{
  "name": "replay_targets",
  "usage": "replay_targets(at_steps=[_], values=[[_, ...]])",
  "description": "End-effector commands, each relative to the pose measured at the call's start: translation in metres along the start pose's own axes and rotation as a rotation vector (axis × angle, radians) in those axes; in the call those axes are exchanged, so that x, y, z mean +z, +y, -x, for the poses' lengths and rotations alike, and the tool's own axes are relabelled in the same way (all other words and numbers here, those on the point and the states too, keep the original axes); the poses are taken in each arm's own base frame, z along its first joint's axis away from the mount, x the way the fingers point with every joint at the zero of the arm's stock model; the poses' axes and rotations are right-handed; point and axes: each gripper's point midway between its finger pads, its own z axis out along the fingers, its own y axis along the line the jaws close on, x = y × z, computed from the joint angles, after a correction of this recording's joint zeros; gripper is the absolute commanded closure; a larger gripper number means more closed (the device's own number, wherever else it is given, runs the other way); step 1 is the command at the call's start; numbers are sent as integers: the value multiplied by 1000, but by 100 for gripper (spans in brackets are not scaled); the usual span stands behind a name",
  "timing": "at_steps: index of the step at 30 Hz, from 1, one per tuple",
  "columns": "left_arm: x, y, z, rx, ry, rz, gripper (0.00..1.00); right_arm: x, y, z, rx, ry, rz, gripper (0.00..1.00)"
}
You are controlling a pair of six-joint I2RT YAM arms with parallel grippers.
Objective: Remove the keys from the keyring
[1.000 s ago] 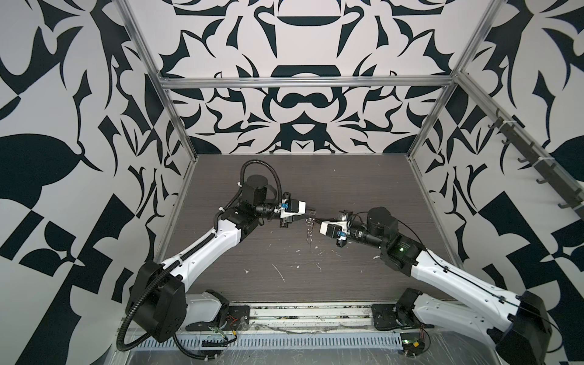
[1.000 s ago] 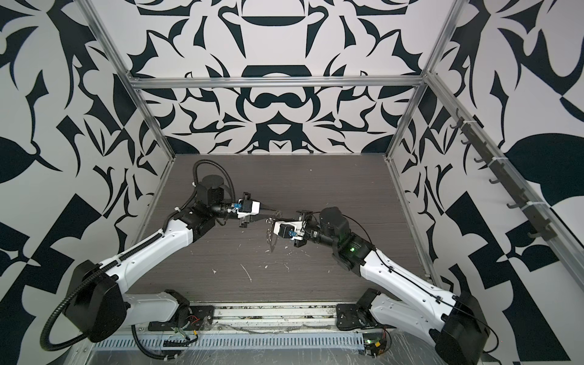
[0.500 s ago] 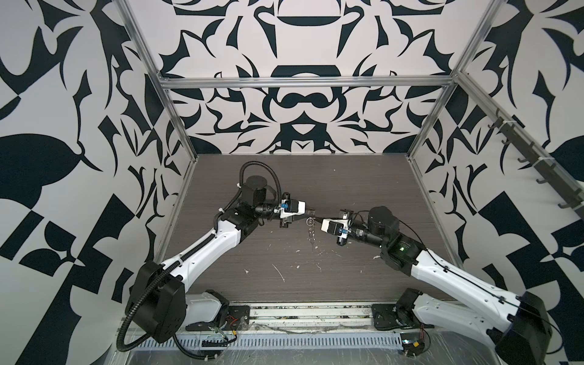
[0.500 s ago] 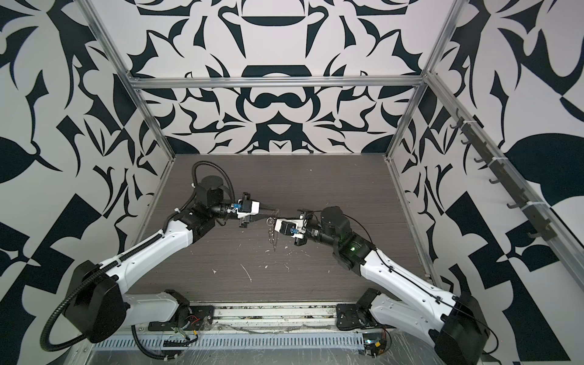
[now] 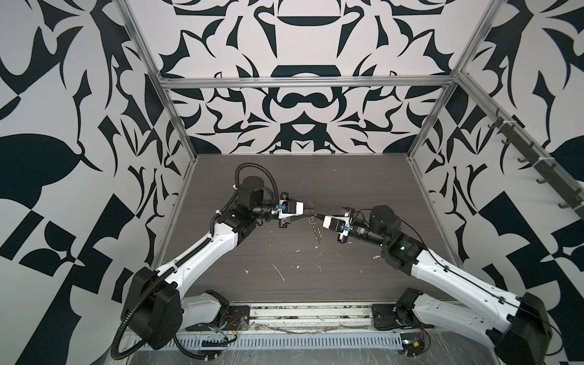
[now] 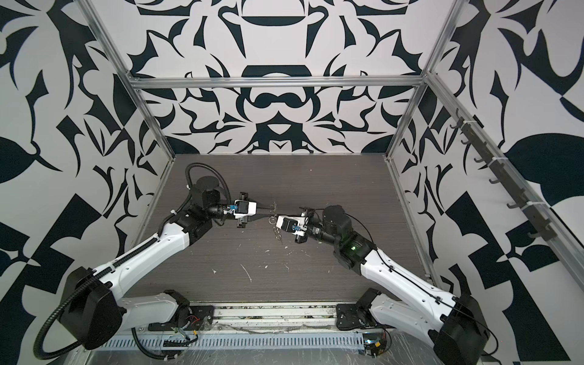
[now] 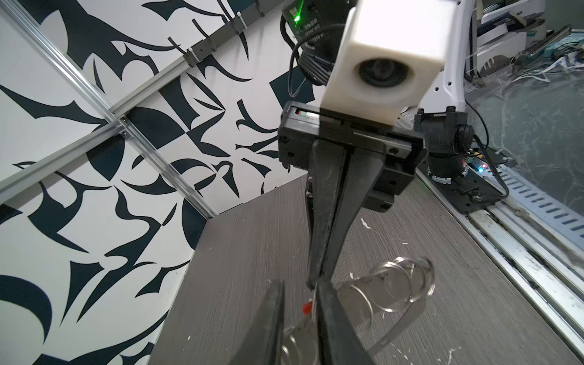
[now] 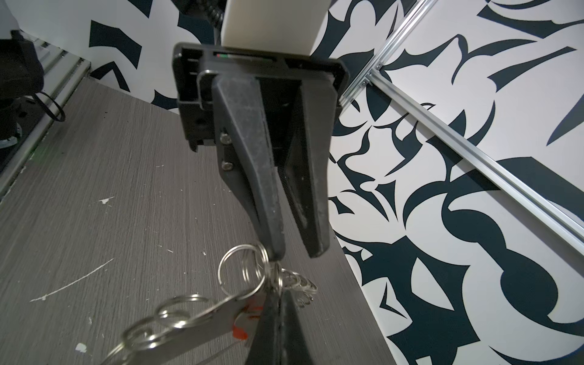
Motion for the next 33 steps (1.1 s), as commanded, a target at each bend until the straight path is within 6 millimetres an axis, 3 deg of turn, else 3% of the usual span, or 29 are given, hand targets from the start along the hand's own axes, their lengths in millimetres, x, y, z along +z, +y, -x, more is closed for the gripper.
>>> replay_targets(at_steps=[1, 16, 27, 31, 33], values=[[0, -7, -1, -20, -12, -24, 77, -11, -27, 41, -35, -122, -88, 100], [2, -4, 0, -15, -15, -21, 87, -15, -28, 60, 36, -237, -84, 100], [1, -2, 0, -2, -16, -3, 87, -17, -30, 60, 50, -253, -105, 100], [1, 0, 2, 10, -23, 6, 92, -15, -29, 60, 55, -255, -91, 100], [1, 0, 2, 14, -25, 8, 99, -14, -28, 60, 55, -256, -89, 100]])
